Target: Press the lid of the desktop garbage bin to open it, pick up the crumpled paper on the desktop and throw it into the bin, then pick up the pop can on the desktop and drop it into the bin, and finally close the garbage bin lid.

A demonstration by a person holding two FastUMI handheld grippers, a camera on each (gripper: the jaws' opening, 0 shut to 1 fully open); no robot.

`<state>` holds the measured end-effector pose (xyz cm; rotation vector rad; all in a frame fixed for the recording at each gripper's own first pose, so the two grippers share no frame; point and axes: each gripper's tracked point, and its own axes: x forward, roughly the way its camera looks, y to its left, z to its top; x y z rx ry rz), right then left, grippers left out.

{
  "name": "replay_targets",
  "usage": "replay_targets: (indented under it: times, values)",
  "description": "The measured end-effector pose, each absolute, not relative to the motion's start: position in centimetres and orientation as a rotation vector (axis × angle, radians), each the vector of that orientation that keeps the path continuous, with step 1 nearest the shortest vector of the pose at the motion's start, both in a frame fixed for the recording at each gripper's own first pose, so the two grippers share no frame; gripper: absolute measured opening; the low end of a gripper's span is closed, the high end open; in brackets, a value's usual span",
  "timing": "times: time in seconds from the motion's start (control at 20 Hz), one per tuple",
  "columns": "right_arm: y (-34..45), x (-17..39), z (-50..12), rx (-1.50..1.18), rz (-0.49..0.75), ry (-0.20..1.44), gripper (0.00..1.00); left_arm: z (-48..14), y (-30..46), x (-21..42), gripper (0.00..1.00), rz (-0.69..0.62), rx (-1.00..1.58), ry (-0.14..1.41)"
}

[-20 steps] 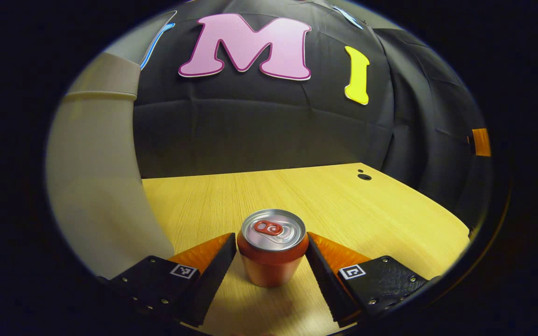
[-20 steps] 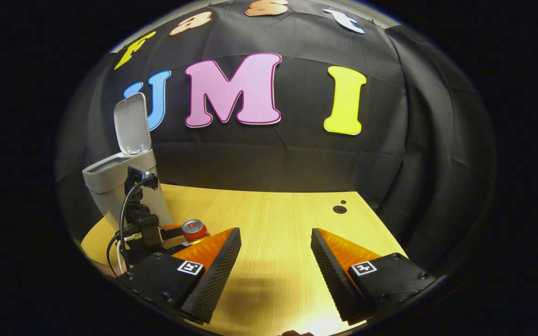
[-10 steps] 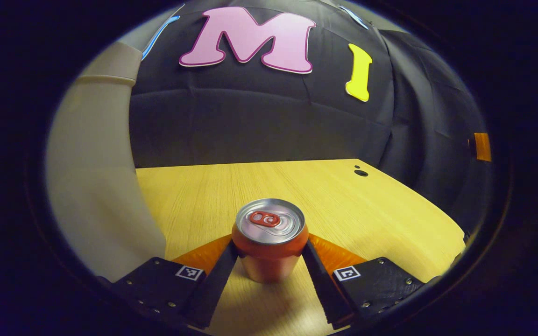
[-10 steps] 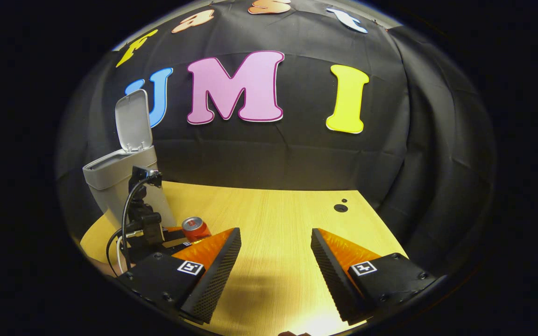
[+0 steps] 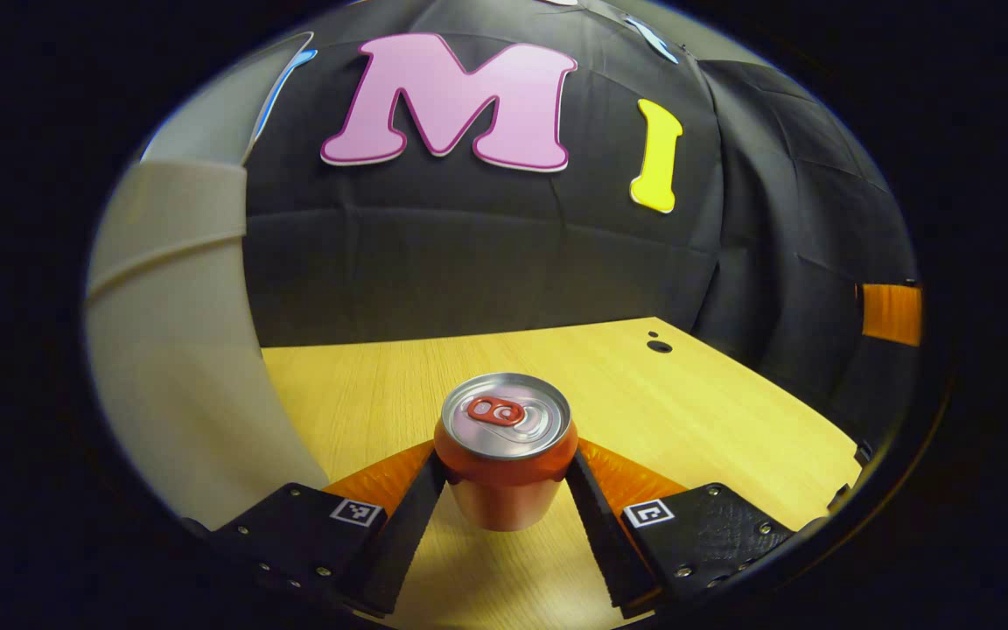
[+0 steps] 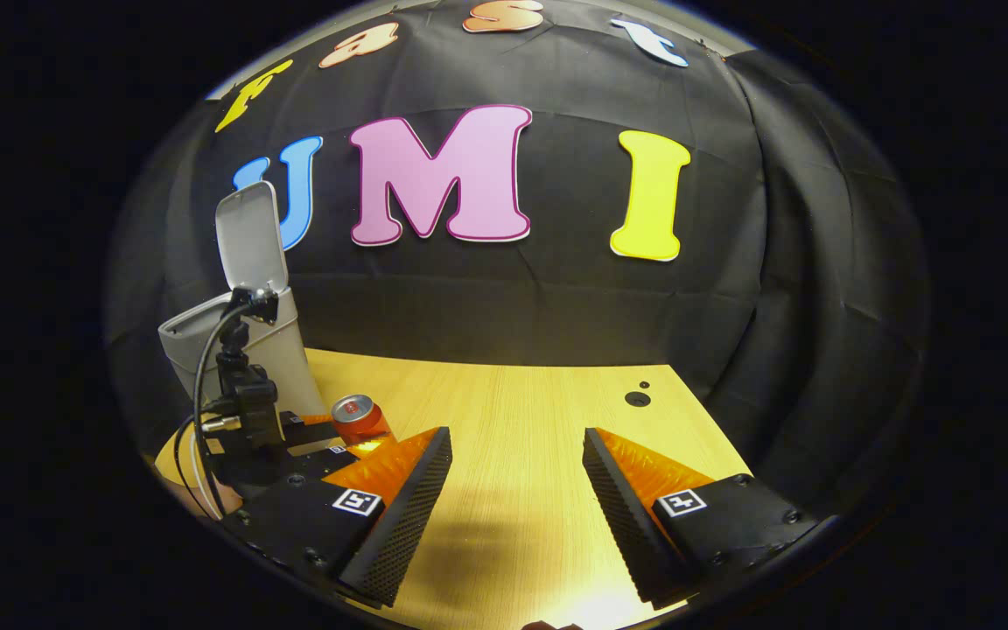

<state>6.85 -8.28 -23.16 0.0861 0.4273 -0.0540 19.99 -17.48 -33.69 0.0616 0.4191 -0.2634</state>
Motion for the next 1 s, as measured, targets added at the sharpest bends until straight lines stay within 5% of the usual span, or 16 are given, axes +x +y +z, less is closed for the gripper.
replay_targets:
  times: [0.65,1.0]
  values:
    - [-6.5,6.9,-16.9,0.064,-0.023,0.387,0.98,-16.5,-15.9,19.3,0.84,-0.266,0.065,0.251]
    - [-4.7,6.3,-14.6,0.067,0.001,0.38,0.98,-11.5,-9.5,18.7,0.84,-0.143,0.136,0.171]
